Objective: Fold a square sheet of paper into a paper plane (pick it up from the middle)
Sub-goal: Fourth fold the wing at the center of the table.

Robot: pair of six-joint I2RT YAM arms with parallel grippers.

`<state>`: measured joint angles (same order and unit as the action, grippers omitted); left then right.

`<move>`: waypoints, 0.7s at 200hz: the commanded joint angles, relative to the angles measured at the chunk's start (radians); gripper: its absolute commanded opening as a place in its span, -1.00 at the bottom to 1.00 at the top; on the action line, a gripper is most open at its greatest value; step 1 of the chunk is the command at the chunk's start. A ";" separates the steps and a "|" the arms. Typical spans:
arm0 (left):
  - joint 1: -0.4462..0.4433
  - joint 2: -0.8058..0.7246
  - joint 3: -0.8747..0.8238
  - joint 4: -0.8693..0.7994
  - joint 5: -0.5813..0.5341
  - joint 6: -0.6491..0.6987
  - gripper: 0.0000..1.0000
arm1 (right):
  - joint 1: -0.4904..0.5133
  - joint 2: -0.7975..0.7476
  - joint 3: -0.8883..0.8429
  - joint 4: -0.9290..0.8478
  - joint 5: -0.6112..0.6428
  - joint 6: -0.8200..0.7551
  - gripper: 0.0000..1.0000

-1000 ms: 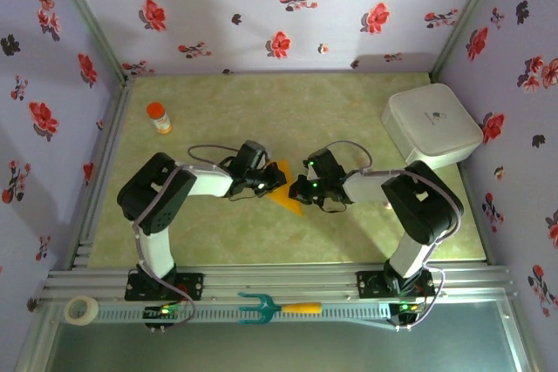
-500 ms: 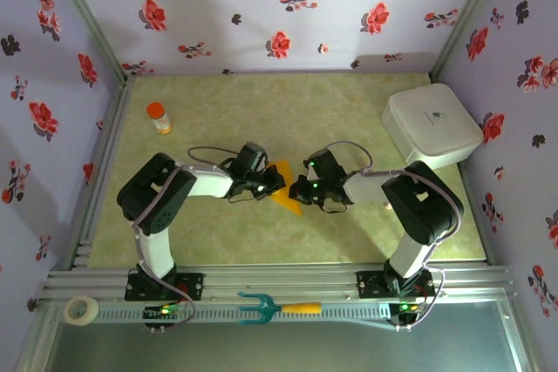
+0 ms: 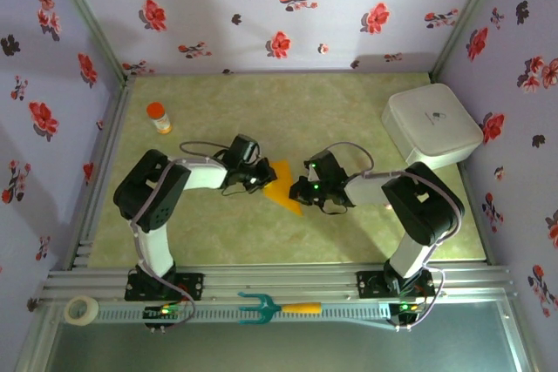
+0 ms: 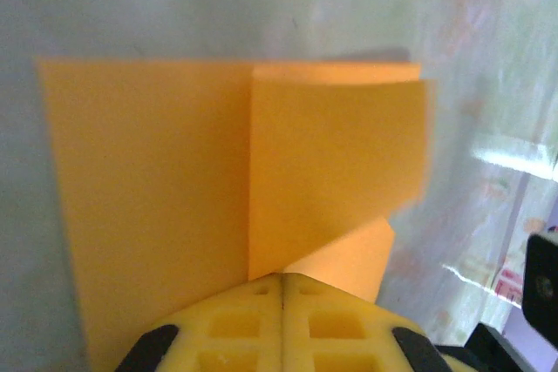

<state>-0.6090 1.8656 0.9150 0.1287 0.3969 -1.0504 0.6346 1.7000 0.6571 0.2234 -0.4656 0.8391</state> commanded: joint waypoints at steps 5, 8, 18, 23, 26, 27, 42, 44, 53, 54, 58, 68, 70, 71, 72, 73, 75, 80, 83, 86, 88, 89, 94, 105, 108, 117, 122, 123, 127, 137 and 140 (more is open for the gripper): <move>0.059 0.033 0.025 -0.096 -0.064 0.053 -1.00 | -0.004 0.041 -0.060 -0.162 0.046 -0.017 -1.00; 0.063 0.035 0.027 -0.099 -0.063 0.054 -1.00 | -0.004 0.042 -0.059 -0.163 0.046 -0.017 -1.00; 0.078 0.034 0.030 -0.106 -0.062 0.060 -1.00 | -0.004 0.041 -0.059 -0.162 0.041 -0.019 -1.00; 0.085 0.033 0.031 -0.109 -0.062 0.064 -1.00 | -0.004 0.043 -0.058 -0.162 0.040 -0.021 -1.00; 0.089 0.033 0.033 -0.112 -0.061 0.066 -1.00 | -0.004 0.044 -0.057 -0.162 0.038 -0.021 -1.00; 0.091 0.032 0.034 -0.113 -0.062 0.067 -1.00 | -0.004 0.045 -0.057 -0.163 0.037 -0.022 -1.00; 0.111 0.034 0.050 -0.137 -0.058 0.082 -1.00 | -0.004 0.048 -0.058 -0.162 0.032 -0.026 -1.00; 0.115 0.035 0.052 -0.141 -0.058 0.084 -1.00 | -0.005 0.048 -0.057 -0.161 0.031 -0.026 -1.00; 0.123 0.033 0.064 -0.156 -0.057 0.094 -1.00 | -0.004 0.051 -0.059 -0.160 0.029 -0.025 -1.00; 0.124 0.032 0.066 -0.158 -0.057 0.094 -1.00 | -0.004 0.051 -0.059 -0.160 0.029 -0.025 -1.00; 0.127 0.031 0.071 -0.164 -0.057 0.098 -1.00 | -0.004 0.052 -0.061 -0.160 0.028 -0.026 -1.00; 0.130 0.021 0.084 -0.181 -0.052 0.103 -1.00 | -0.005 0.051 -0.061 -0.159 0.026 -0.028 -1.00; 0.130 0.018 0.086 -0.183 -0.052 0.104 -1.00 | -0.004 0.051 -0.062 -0.159 0.026 -0.028 -1.00; 0.130 0.017 0.087 -0.184 -0.050 0.105 -1.00 | -0.004 0.051 -0.062 -0.159 0.026 -0.028 -1.00; 0.130 0.014 0.088 -0.185 -0.049 0.105 -1.00 | -0.004 0.051 -0.062 -0.159 0.027 -0.028 -1.00; 0.129 0.012 0.088 -0.185 -0.047 0.105 -1.00 | -0.004 0.050 -0.061 -0.158 0.027 -0.028 -1.00; 0.128 0.008 0.089 -0.185 -0.046 0.105 -1.00 | -0.004 0.049 -0.061 -0.158 0.026 -0.028 -1.00; 0.125 -0.005 0.090 -0.184 -0.045 0.103 -1.00 | -0.004 0.049 -0.061 -0.157 0.027 -0.027 -1.00; 0.124 -0.014 0.090 -0.184 -0.045 0.102 -1.00 | -0.004 0.049 -0.060 -0.157 0.026 -0.027 -1.00; 0.122 -0.024 0.088 -0.183 -0.048 0.100 -1.00 | -0.004 0.049 -0.060 -0.157 0.026 -0.027 -1.00; 0.119 -0.031 0.087 -0.183 -0.050 0.098 -1.00 | -0.004 0.049 -0.060 -0.157 0.027 -0.027 -1.00; 0.118 -0.034 0.087 -0.182 -0.051 0.098 -1.00 | -0.004 0.049 -0.060 -0.157 0.027 -0.027 -1.00; 0.113 -0.051 0.084 -0.181 -0.058 0.096 -1.00 | -0.004 0.049 -0.058 -0.158 0.027 -0.027 -1.00; 0.098 -0.083 0.074 -0.178 -0.076 0.093 -1.00 | -0.005 0.050 -0.054 -0.159 0.029 -0.028 -1.00; 0.092 -0.091 0.071 -0.173 -0.079 0.093 -1.00 | -0.004 0.052 -0.052 -0.160 0.029 -0.028 -1.00; 0.078 -0.104 0.059 -0.146 -0.074 0.089 -1.00 | -0.004 0.053 -0.050 -0.160 0.031 -0.028 -1.00; 0.066 -0.106 0.054 -0.128 -0.065 0.087 -1.00 | -0.004 0.053 -0.050 -0.160 0.030 -0.028 -1.00; 0.065 -0.106 0.052 -0.124 -0.063 0.087 -1.00 | -0.004 0.052 -0.051 -0.160 0.030 -0.028 -1.00; 0.056 -0.103 0.051 -0.110 -0.053 0.085 -1.00 | -0.004 0.052 -0.051 -0.162 0.029 -0.028 -1.00; 0.035 -0.087 0.051 -0.080 -0.028 0.080 -1.00 | -0.004 0.052 -0.049 -0.165 0.031 -0.029 -1.00; 0.030 -0.081 0.051 -0.070 -0.021 0.080 -1.00 | -0.004 0.052 -0.047 -0.165 0.031 -0.029 -1.00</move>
<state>-0.5323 1.7954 0.9791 -0.0013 0.3443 -0.9836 0.6346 1.7004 0.6525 0.2337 -0.4744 0.8379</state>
